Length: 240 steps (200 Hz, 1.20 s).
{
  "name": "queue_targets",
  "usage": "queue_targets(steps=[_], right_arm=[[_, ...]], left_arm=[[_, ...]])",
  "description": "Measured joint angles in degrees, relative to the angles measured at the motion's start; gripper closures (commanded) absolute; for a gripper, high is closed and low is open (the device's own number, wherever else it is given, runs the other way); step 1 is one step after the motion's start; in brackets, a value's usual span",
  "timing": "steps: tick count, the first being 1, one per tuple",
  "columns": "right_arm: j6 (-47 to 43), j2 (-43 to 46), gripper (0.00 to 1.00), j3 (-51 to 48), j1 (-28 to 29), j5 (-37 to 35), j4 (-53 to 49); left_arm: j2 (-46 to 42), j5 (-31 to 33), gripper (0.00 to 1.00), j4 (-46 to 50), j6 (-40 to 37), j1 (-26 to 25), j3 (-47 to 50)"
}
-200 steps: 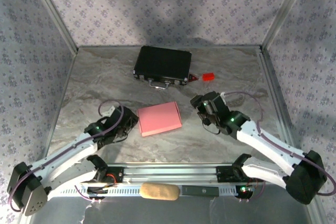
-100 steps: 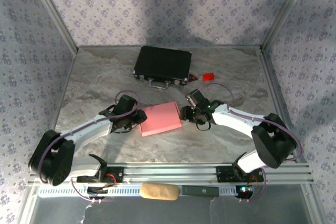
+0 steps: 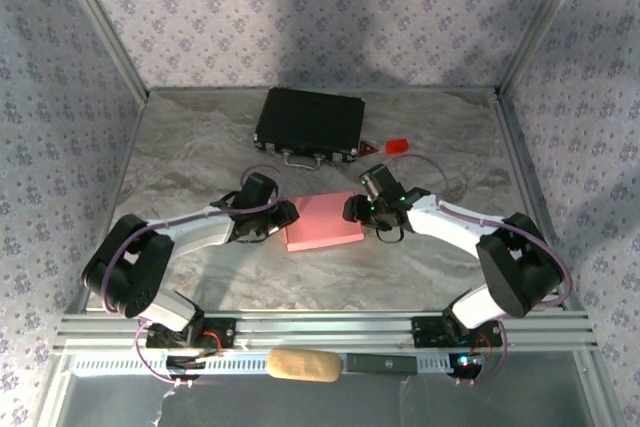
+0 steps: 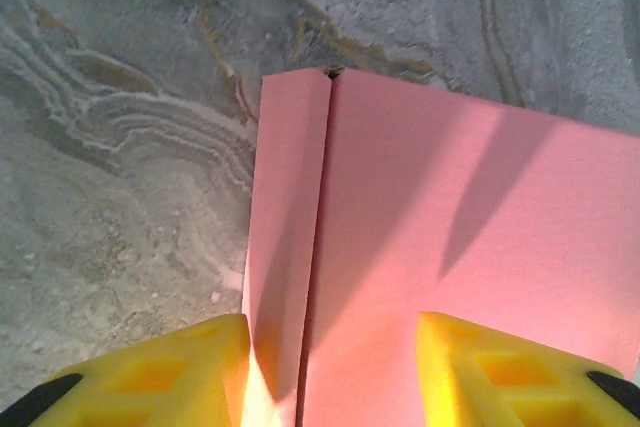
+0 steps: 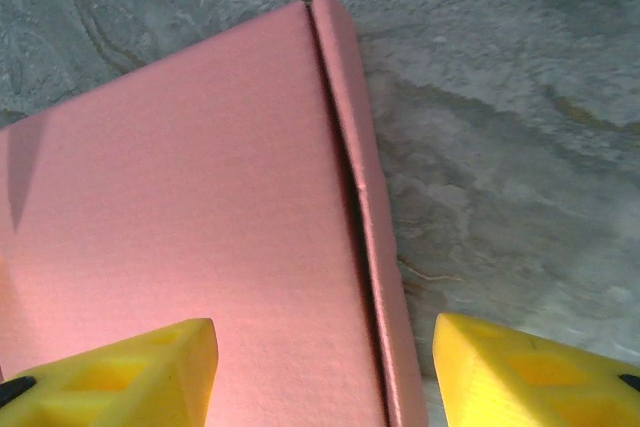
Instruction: Fold the paper box
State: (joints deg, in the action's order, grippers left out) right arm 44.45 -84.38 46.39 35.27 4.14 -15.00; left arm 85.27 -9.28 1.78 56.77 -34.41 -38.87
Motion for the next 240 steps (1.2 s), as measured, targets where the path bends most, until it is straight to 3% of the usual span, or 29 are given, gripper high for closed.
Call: queue_targets(steps=[11, 20, 30, 39, 41, 44, 56, 68, 73, 83, 88, 91, 94, 128, 150, 170, 197, 240], right_arm=[[-0.22, 1.86, 0.33, -0.39, -0.42, -1.55, -1.03], [-0.35, 3.76, 0.03, -0.5, -0.7, -2.91, -2.21], [-0.13, 7.08, 0.01, -0.5, -1.22, -5.44, -4.24], [-0.33, 10.54, 0.01, -0.48, -1.6, -8.59, -6.34], [-0.39, 11.45, 0.01, -0.46, -1.64, -9.38, -6.86], [-0.42, 12.68, 0.01, -0.44, -1.73, -10.54, -7.63], [-0.66, 17.97, 0.03, -0.37, -1.84, -16.0, -10.78], [-1.05, 23.82, 0.4, -0.39, -1.9, -22.36, -13.99], [-1.29, 26.67, 0.44, -0.44, -1.9, -25.51, -15.21], [-1.42, 32.76, 0.35, -0.61, -1.92, -31.56, -17.57], [-1.42, 35.47, 0.23, -0.83, -1.95, -34.25, -18.47], [-1.36, 37.64, 0.05, -0.98, -2.12, -36.22, -19.1], [-1.73, 38.82, 0.01, -1.14, -2.21, -37.42, -19.56], [-0.59, 49.92, 0.01, -4.02, -5.84, -52.92, -25.77], [-11.13, 51.08, 0.01, -15.34, -7.74, -59.39, -13.33], [-21.73, 48.43, 0.01, -26.12, -10.54, -58.51, -1.07], [-27.58, 40.02, 0.01, -29.49, -18.62, -52.11, 10.21], [-31.91, 29.29, 0.01, -31.41, -27.82, -35.82, 28.39]], left_arm=[[-0.68, 0.98, 0.5, 1.16, -0.74, 0.0, -0.81], [-1.99, 2.01, 0.48, 2.54, -1.31, 0.0, -1.27], [-5.38, 3.52, 0.44, 4.68, -2.73, 0.0, -1.53], [-9.22, 4.63, 0.18, 6.08, -3.54, 0.33, -1.55], [-10.23, 4.7, 0.05, 6.49, -3.87, 0.39, -1.55], [-11.87, 4.85, 0.01, 6.91, -4.79, 0.61, -1.55], [-18.56, 5.51, 0.0, 8.28, -6.19, 2.03, -1.6], [-25.49, 6.58, 0.0, 10.03, -8.0, 4.66, -1.75], [-28.28, 7.3, 0.0, 10.97, -8.96, 5.92, -1.86], [-32.89, 8.68, 0.0, 13.09, -10.84, 8.48, -2.34], [-34.71, 9.44, 0.0, 14.36, -11.69, 9.79, -2.71], [-35.6, 10.12, 0.0, 15.06, -12.13, 10.54, -2.93], [-36.39, 10.88, 0.0, 15.89, -12.52, 11.19, -3.13], [-41.48, 26.49, 0.0, 20.92, -14.99, 16.55, -0.61], [-42.07, 34.32, 0.0, 14.34, -23.5, 18.62, 9.11], [-40.13, 35.52, 0.0, 8.41, -33.44, 20.46, 16.59], [-35.87, 33.9, 0.0, -4.04, -44.96, 23.1, 20.2], [-20.85, 28.24, 0.0, -26.12, -51.76, 29.31, 21.94]])
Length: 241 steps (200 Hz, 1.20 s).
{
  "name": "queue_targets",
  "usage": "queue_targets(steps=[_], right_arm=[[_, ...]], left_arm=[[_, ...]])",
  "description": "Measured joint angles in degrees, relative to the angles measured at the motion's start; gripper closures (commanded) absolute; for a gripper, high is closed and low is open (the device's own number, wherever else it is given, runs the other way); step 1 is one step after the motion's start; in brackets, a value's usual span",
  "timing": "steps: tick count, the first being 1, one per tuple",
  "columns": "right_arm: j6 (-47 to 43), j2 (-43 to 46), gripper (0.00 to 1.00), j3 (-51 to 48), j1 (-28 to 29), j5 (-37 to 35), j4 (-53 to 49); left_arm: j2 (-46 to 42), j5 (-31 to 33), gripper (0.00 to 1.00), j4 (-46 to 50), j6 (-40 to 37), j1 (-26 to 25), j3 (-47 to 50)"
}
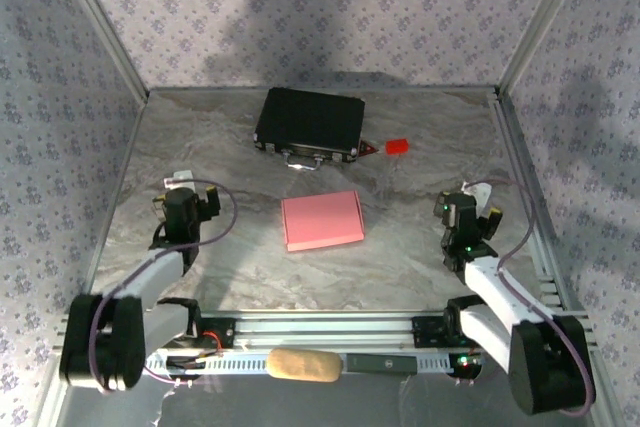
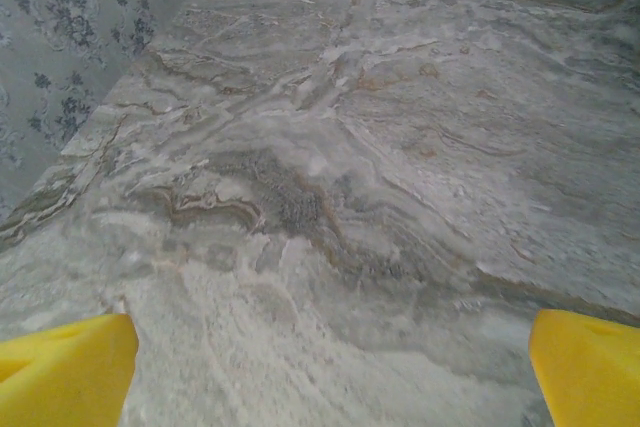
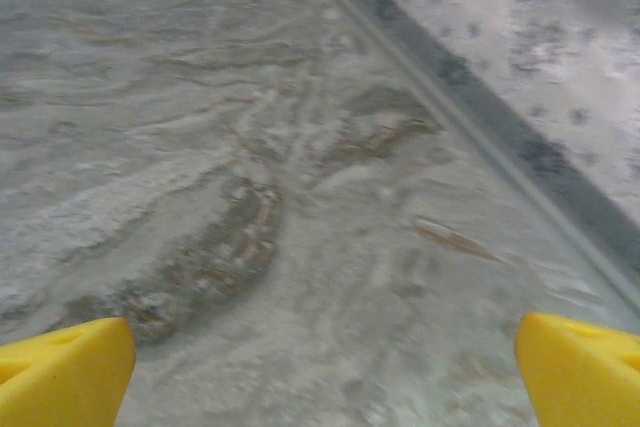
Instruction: Fold the paper box
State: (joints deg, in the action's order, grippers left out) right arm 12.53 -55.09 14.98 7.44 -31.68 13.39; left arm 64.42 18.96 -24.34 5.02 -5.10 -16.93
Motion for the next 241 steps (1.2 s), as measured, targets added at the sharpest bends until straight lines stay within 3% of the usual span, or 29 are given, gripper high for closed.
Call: queue_targets(steps=[44, 70, 127, 144, 241], right_arm=[[-2.71, -8.61, 0.01, -1.97, -5.73, 11.43, 14.8], [-5.75, -15.47, 0.01, -0.94, -7.54, 16.96, 21.42], [-9.22, -27.17, 0.01, 0.07, -11.5, 26.29, 37.35], [-9.29, -30.99, 0.01, 0.68, -12.24, 28.09, 37.31], [-11.63, -31.39, 0.01, 5.9, -7.67, 22.67, 34.77]], left_arm=[[13.62, -4.7, 0.0, -13.16, -3.15, 1.57, -0.5], [22.82, -5.64, 0.0, -25.57, -3.52, 2.49, -0.48], [23.78, -6.4, 0.0, -25.16, -2.75, 4.42, -4.26], [23.78, -6.4, 0.0, -25.09, -2.51, 4.52, -4.9], [23.78, -6.6, 0.0, -23.69, -2.38, 4.52, -4.9]])
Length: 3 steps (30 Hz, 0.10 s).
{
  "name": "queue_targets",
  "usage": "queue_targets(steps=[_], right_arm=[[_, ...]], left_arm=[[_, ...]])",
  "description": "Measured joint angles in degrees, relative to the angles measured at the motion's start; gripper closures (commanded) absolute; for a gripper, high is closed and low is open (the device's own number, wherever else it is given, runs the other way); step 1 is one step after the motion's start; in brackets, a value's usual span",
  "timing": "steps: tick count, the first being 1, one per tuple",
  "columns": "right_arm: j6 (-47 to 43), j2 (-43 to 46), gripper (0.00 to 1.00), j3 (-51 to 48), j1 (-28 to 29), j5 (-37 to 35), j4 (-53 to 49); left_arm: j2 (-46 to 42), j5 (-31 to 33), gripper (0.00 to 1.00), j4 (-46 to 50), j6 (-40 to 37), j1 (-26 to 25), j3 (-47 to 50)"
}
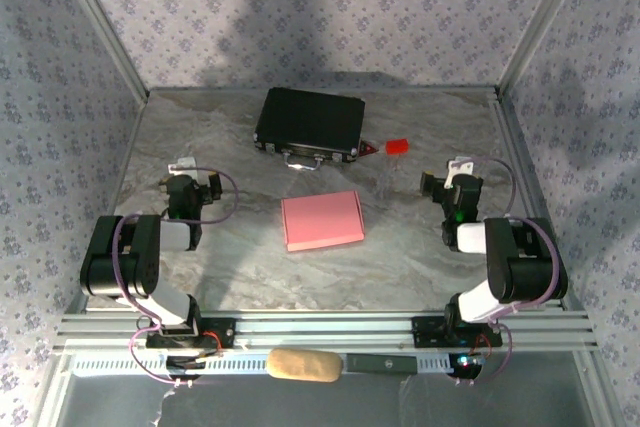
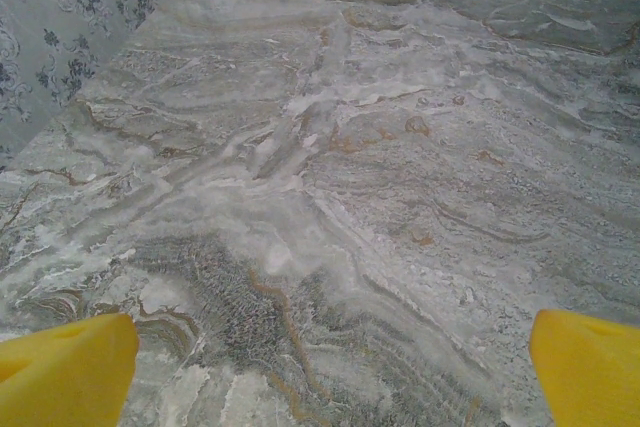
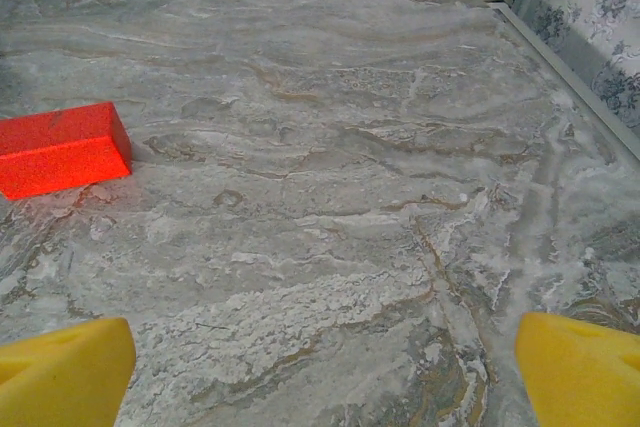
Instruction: Fold the paper box
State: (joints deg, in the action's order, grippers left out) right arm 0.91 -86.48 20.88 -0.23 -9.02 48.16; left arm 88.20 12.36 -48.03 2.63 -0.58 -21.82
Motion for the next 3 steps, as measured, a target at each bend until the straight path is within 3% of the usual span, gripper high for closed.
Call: queue_targets(steps=[3], right_arm=[[-0.13, 0.0, 0.01, 0.0, 0.02, -0.96, 0.02]], left_arm=[[0.0, 0.0, 0.0, 0.0, 0.0, 0.0, 0.0]])
